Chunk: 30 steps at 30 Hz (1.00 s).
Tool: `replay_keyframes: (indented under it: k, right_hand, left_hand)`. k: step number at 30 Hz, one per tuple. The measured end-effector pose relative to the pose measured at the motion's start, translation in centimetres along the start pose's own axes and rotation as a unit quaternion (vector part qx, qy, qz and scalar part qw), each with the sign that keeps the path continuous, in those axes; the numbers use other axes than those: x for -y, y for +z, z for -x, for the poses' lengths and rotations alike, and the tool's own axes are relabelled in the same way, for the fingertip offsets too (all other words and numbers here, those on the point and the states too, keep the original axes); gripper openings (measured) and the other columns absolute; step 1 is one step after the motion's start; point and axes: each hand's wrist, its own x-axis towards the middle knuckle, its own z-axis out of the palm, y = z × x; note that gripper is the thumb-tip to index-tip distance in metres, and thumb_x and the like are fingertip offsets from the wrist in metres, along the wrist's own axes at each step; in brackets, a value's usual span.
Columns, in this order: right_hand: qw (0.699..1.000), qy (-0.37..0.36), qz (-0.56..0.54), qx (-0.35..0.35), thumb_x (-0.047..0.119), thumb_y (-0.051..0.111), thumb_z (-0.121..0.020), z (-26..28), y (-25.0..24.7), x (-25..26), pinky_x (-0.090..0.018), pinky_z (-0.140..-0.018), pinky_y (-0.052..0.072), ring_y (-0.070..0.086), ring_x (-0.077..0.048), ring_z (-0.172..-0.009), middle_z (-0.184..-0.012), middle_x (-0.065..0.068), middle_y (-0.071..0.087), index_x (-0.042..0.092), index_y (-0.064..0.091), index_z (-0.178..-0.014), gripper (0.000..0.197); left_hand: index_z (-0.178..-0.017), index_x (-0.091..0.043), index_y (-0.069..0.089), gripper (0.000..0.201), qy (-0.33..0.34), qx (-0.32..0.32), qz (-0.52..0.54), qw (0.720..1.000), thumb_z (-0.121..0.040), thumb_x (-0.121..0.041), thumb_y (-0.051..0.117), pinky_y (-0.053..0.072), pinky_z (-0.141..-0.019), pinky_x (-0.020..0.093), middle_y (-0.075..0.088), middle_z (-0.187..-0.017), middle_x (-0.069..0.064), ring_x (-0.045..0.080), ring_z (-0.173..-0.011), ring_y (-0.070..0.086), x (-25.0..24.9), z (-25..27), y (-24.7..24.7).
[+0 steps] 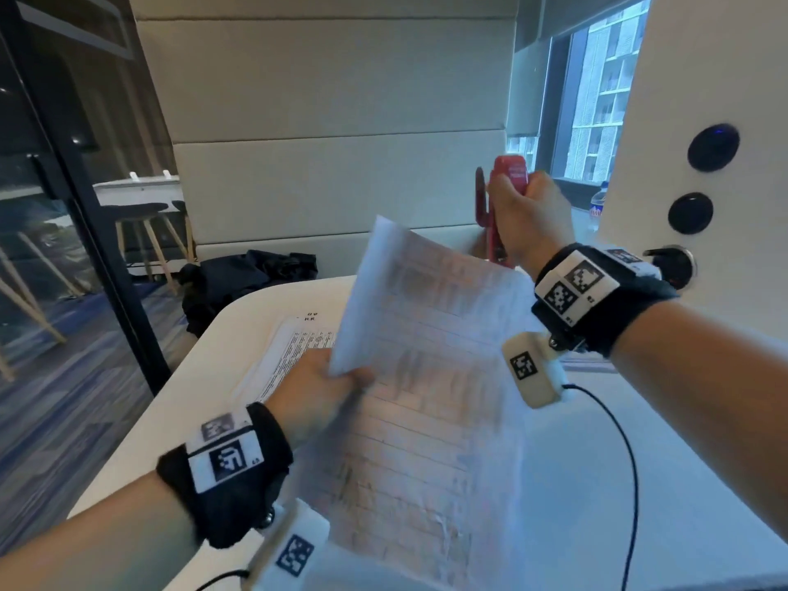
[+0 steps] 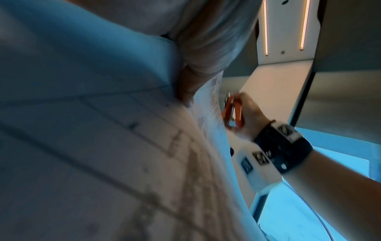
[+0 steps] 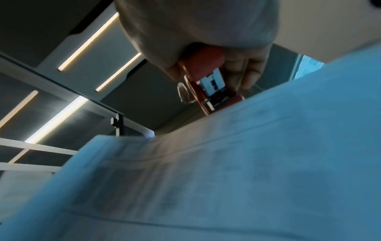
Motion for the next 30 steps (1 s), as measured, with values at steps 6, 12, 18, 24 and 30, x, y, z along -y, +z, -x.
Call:
replay_keyframes:
  k: [6, 12, 18, 24, 30]
  right_hand:
    - [0.94, 0.091, 0.248, 0.216, 0.042, 0.039, -0.095, 2.7, -2.3, -5.5, -0.026, -0.047, 0.048, 0.059, -0.022, -0.045, -0.055, -0.008, 0.061, 0.008, 0.061, -0.072, 0.047]
    - [0.794, 0.098, 0.372, 0.472, 0.046, 0.048, -0.095, 7.8, -1.9, -9.2, -0.035, -0.081, 0.057, 0.068, -0.02, -0.068, -0.078, -0.007, 0.071, 0.007, 0.067, -0.086, 0.044]
    - [0.732, 0.008, 0.472, 0.491, 0.05, 0.052, -0.09, 10.2, -0.7, -9.6, -0.024, -0.063, 0.045, 0.06, -0.018, -0.082, -0.097, -0.005, 0.066, 0.01, 0.065, -0.106, 0.044]
    - [0.794, 0.052, 0.243, 0.555, 0.055, 0.075, -0.071, 9.1, -2.8, -7.2, -0.03, -0.104, 0.042, 0.057, -0.009, -0.112, -0.118, 0.012, 0.062, 0.028, 0.054, -0.124, 0.063]
    - [0.846, 0.247, -0.206, 0.424, 0.03, 0.063, -0.09, 8.7, -2.8, -5.5, -0.025, -0.049, 0.047, 0.056, -0.019, -0.054, -0.075, -0.013, 0.064, 0.003, 0.059, -0.116, 0.038]
  left_hand:
    - [-0.098, -0.004, 0.065, 0.011, -0.04, -0.08, 0.117, 0.989, -0.088, -0.009, 0.065, 0.052, -0.075, 0.037, 0.069, -0.087, 0.011, 0.027, -0.076, 0.062, 0.4, -1.2, -3.6]
    - [-0.105, -0.01, 0.064, 0.014, -0.102, -0.089, 0.198, 0.971, -0.09, -0.008, 0.062, 0.047, -0.097, 0.046, 0.068, -0.103, 0.011, 0.033, -0.1, 0.063, 0.9, -3.2, -4.5]
    - [-0.116, -0.006, 0.063, 0.028, -0.124, -0.059, 0.199, 0.97, -0.088, -0.011, 0.066, 0.042, -0.104, 0.046, 0.066, -0.118, 0.012, 0.031, -0.111, 0.06, 0.2, -4.9, -3.2]
    - [-0.123, -0.01, 0.062, 0.038, -0.124, -0.042, 0.206, 0.97, -0.086, -0.017, 0.068, 0.04, -0.106, 0.048, 0.067, -0.12, 0.008, 0.031, -0.115, 0.059, -0.2, -6.6, -2.5]
    - [-0.125, -0.007, 0.06, 0.035, -0.131, -0.084, 0.216, 0.964, -0.09, -0.014, 0.064, 0.044, -0.103, 0.048, 0.066, -0.12, 0.01, 0.032, -0.11, 0.061, -0.6, -8.0, -1.5]
